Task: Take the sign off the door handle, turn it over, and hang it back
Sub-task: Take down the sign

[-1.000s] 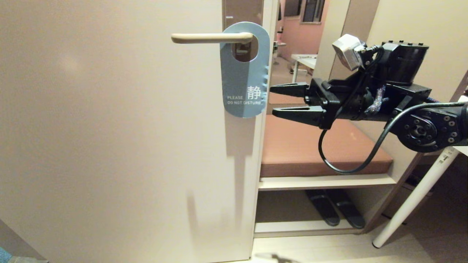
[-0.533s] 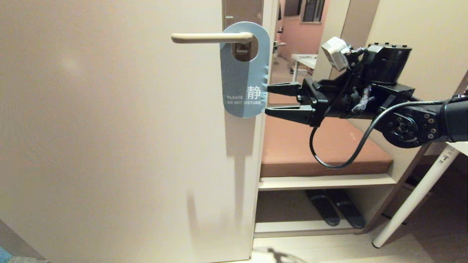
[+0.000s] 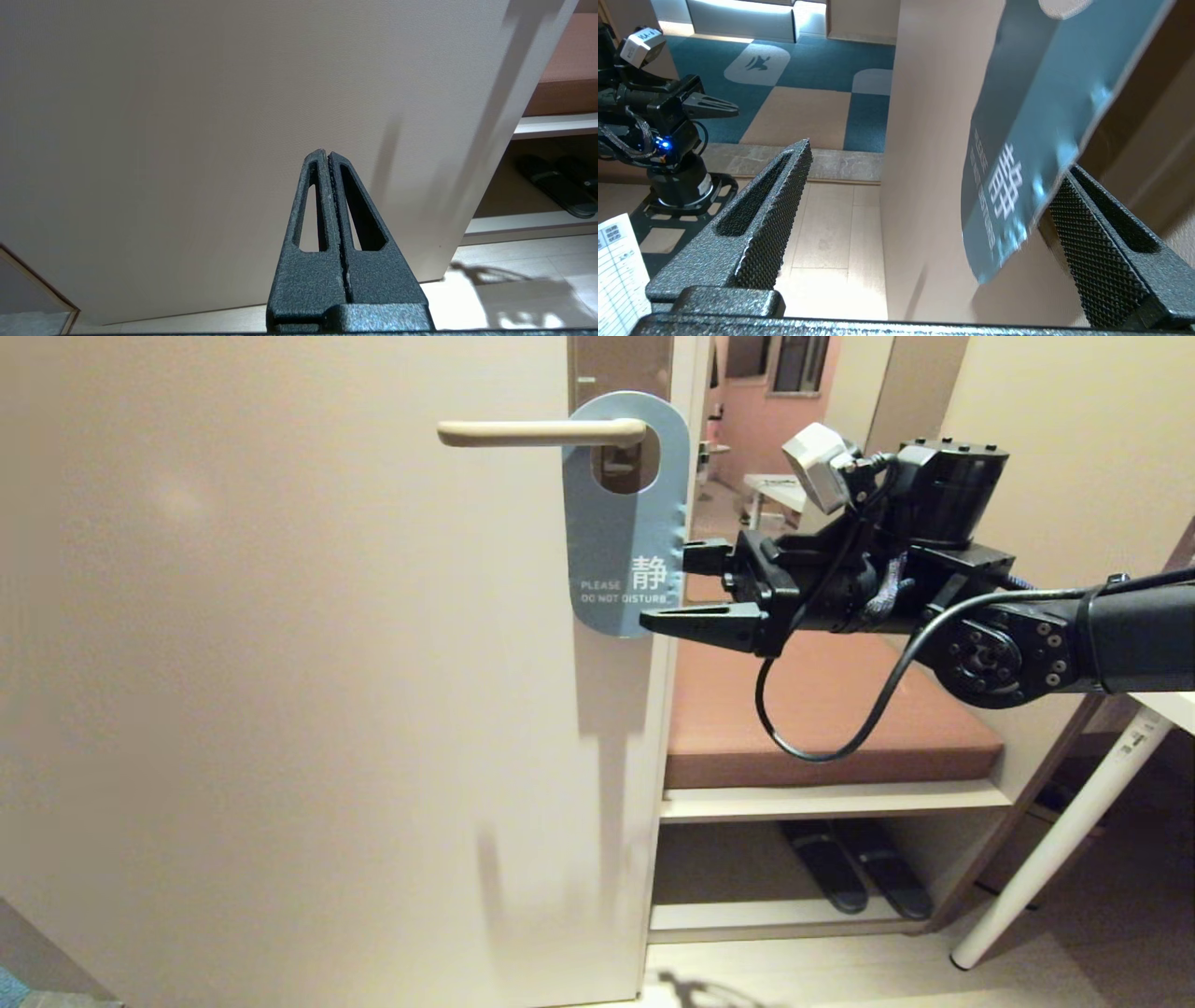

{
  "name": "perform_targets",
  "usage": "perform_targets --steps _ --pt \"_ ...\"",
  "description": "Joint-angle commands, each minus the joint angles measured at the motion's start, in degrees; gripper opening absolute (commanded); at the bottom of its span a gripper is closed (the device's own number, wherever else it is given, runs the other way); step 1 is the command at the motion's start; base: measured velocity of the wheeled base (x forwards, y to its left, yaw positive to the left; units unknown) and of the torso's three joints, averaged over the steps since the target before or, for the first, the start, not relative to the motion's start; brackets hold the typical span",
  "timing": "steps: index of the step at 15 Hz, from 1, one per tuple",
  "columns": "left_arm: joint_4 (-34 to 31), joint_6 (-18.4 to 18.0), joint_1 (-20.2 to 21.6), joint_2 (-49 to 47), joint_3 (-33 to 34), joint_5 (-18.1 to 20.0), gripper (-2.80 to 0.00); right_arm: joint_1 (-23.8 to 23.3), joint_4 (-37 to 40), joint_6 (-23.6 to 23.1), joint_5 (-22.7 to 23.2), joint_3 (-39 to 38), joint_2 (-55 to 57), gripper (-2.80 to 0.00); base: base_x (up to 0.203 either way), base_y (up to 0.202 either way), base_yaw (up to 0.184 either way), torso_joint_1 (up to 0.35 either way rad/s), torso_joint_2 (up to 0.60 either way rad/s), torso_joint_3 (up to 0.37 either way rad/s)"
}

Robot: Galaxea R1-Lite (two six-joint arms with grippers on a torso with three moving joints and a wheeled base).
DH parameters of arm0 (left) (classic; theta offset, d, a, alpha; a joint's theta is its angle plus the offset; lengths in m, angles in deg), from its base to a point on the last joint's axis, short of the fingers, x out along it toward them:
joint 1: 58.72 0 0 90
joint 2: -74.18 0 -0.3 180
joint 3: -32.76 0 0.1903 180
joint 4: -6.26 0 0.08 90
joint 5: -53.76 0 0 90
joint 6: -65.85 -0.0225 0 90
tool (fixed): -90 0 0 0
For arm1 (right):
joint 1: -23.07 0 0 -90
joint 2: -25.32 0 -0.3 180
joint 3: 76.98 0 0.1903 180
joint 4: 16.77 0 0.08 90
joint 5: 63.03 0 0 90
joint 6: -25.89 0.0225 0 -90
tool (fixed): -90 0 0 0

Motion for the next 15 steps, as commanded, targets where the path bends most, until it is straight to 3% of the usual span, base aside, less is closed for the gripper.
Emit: perform_targets --steps 1,10,15 --pt "0.0 0.0 0.0 0.0 0.0 0.0 -2.80 0.3 -0.2 0.0 0.4 0.7 0.4 0.00 0.000 0.000 0.000 0.000 0.00 0.000" --pt "0.0 0.0 0.0 0.0 0.0 0.0 -2.80 1.9 -0.1 0.3 0.4 4.3 3.0 0.00 0.000 0.000 0.000 0.000 0.00 0.000" --pt "0.0 0.0 0.0 0.0 0.0 0.0 -2.80 2.3 -0.1 2.8 0.4 6.7 4.4 0.00 0.000 0.000 0.000 0.000 0.00 0.000"
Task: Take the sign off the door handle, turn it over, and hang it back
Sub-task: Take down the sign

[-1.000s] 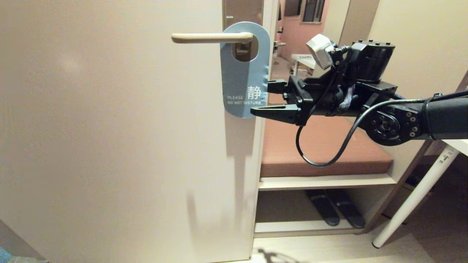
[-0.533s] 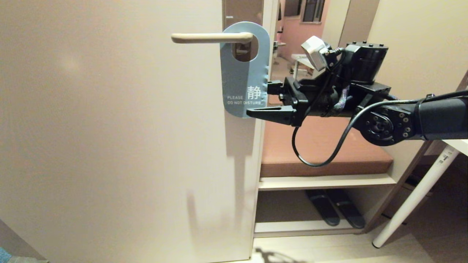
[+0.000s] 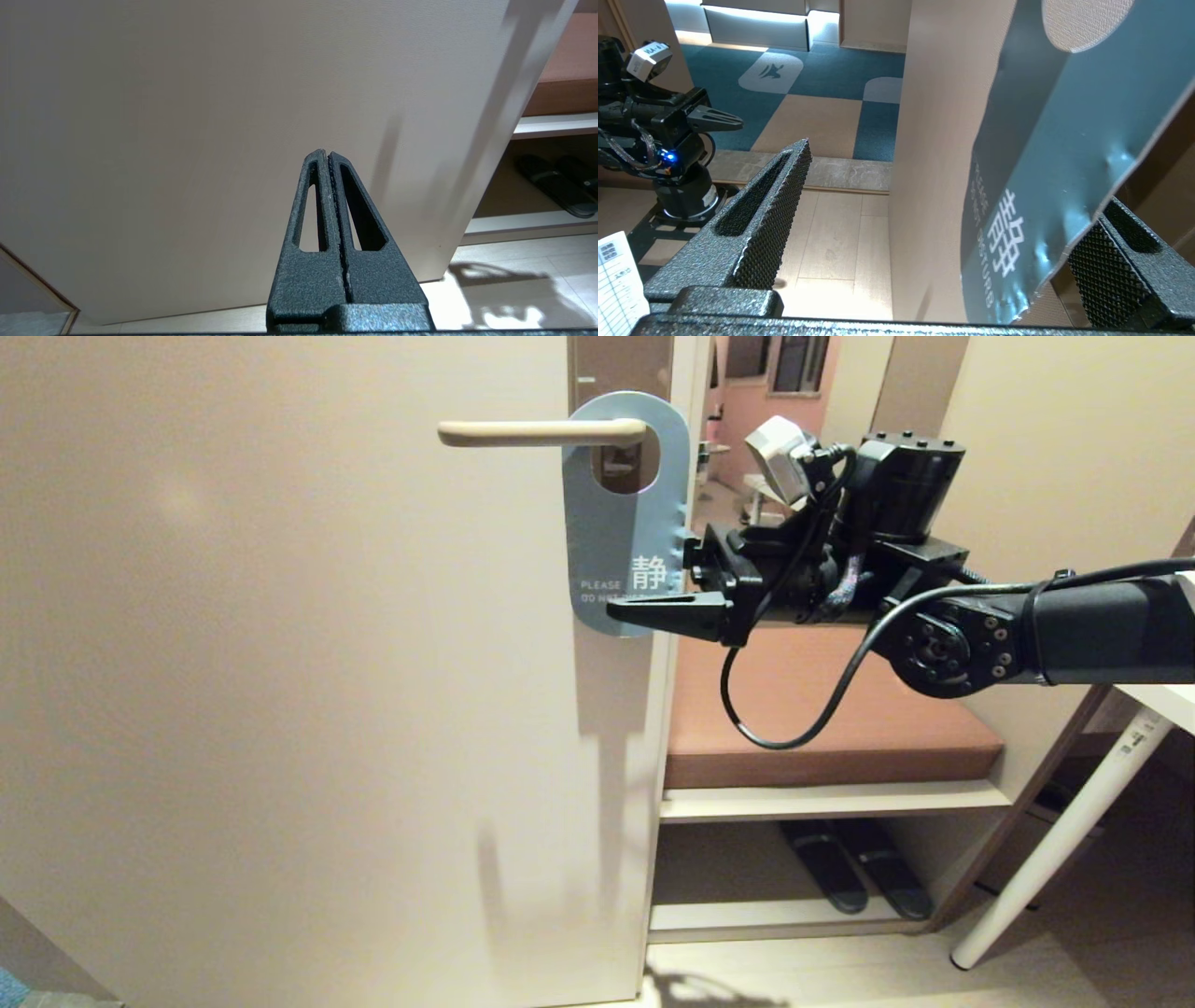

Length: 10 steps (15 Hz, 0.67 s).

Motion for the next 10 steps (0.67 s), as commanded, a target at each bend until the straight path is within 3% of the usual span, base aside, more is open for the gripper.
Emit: perform_targets --steps 1,10 --pt "0.0 0.0 0.0 0.0 0.0 0.0 -2.80 0.0 -0.2 0.1 0.4 0.4 0.5 0.00 0.000 0.000 0.000 0.000 0.00 0.000" --pt "0.0 0.0 0.0 0.0 0.0 0.0 -2.80 1.4 -0.1 0.1 0.4 2.2 0.9 0.00 0.000 0.000 0.000 0.000 0.00 0.000"
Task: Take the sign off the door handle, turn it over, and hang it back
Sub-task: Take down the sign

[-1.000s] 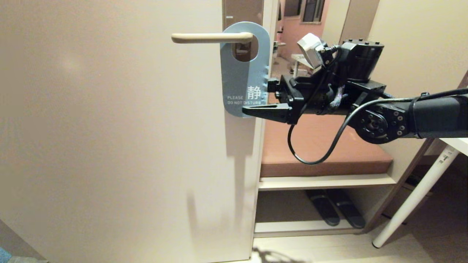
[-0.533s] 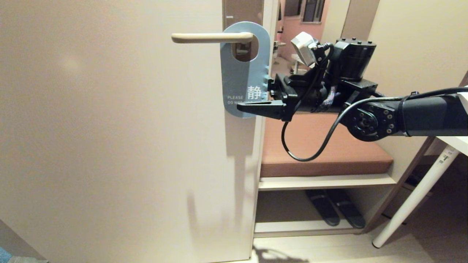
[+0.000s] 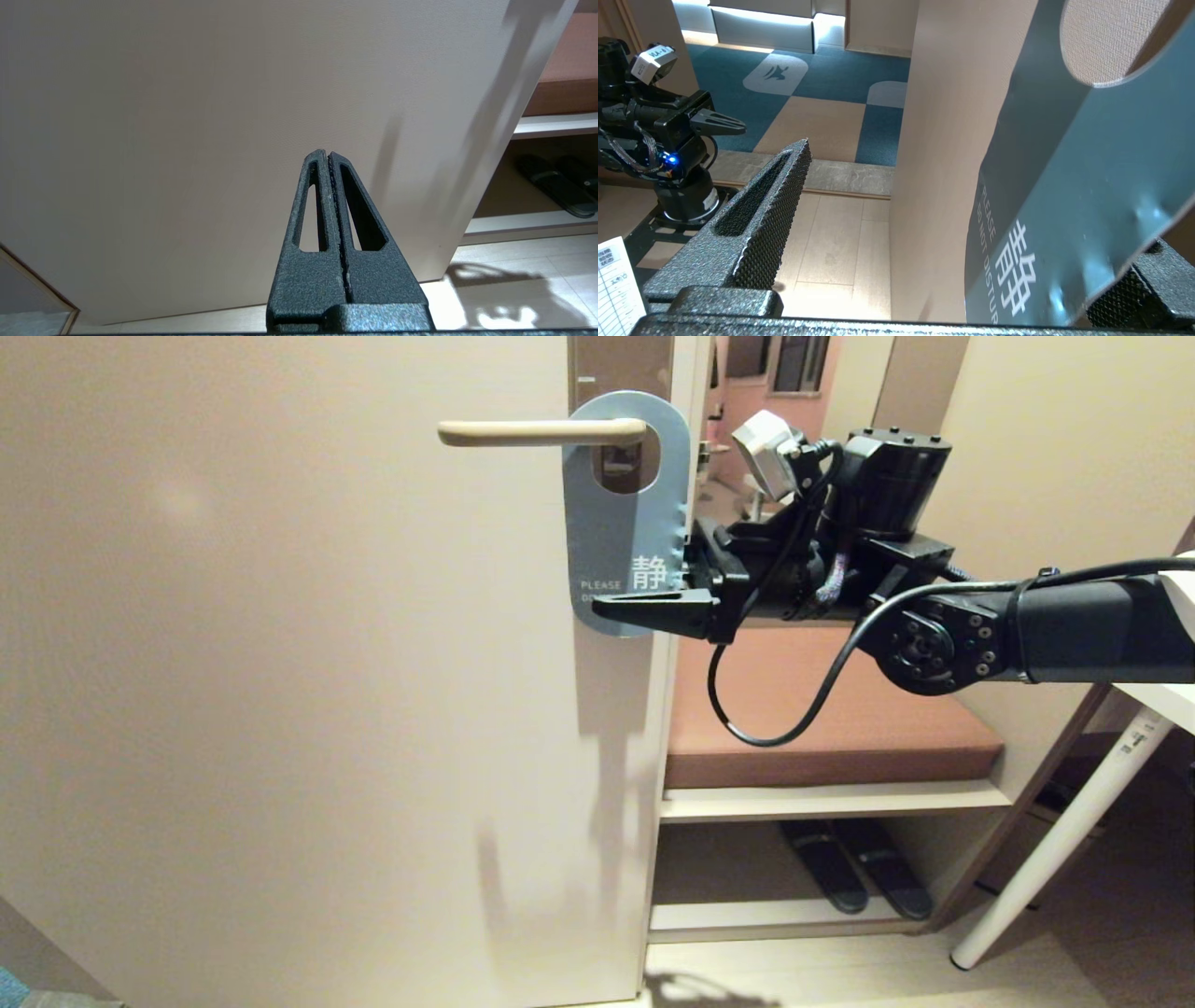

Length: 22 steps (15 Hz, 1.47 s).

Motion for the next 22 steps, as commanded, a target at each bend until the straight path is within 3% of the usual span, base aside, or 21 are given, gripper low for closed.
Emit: perform_targets --steps 1,10,11,22 --pt "0.0 0.0 0.0 0.0 0.0 0.0 -2.80 0.1 -0.3 0.0 0.4 0.1 -0.1 0.00 0.000 0.000 0.000 0.000 0.00 0.000" --pt "0.0 0.0 0.0 0.0 0.0 0.0 -2.80 0.1 -0.3 0.0 0.4 0.2 -0.2 0.00 0.000 0.000 0.000 0.000 0.00 0.000" --pt "0.0 0.0 0.0 0.0 0.0 0.0 -2.80 0.0 -0.3 0.0 0.4 0.2 -0.2 -2.80 0.000 0.000 0.000 0.000 0.00 0.000" --pt "0.0 0.0 0.0 0.0 0.0 0.0 -2.80 -1.2 -0.2 -0.2 0.2 -1.2 -0.5 -2.80 0.000 0.000 0.000 0.000 0.00 0.000"
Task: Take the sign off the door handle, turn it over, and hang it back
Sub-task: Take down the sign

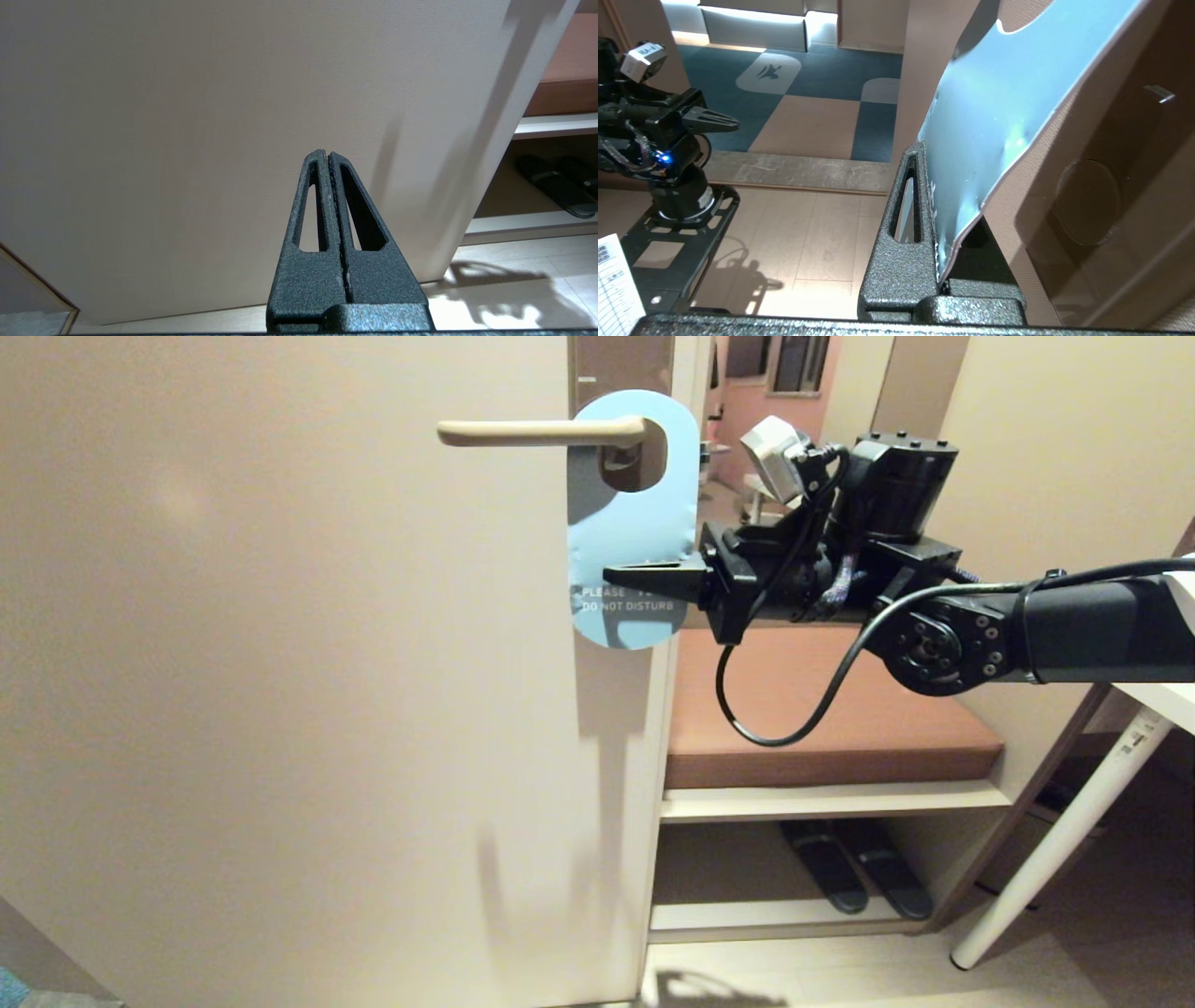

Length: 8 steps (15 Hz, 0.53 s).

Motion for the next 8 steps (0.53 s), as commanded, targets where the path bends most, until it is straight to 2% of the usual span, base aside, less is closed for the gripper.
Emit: perform_targets --steps 1,4,8 --pt "0.0 0.0 0.0 0.0 0.0 0.0 -2.80 -0.1 -0.2 -0.1 0.3 -0.1 -0.1 -2.80 0.000 0.000 0.000 0.000 0.00 0.000" --pt "0.0 0.0 0.0 0.0 0.0 0.0 -2.80 -0.1 -0.3 -0.4 -1.5 -1.3 -0.4 -2.80 0.000 0.000 0.000 0.000 0.00 0.000" --pt "0.0 0.0 0.0 0.0 0.0 0.0 -2.80 0.0 -0.3 -0.5 -7.8 -2.5 -1.9 -2.80 0.000 0.000 0.000 0.000 0.00 0.000"
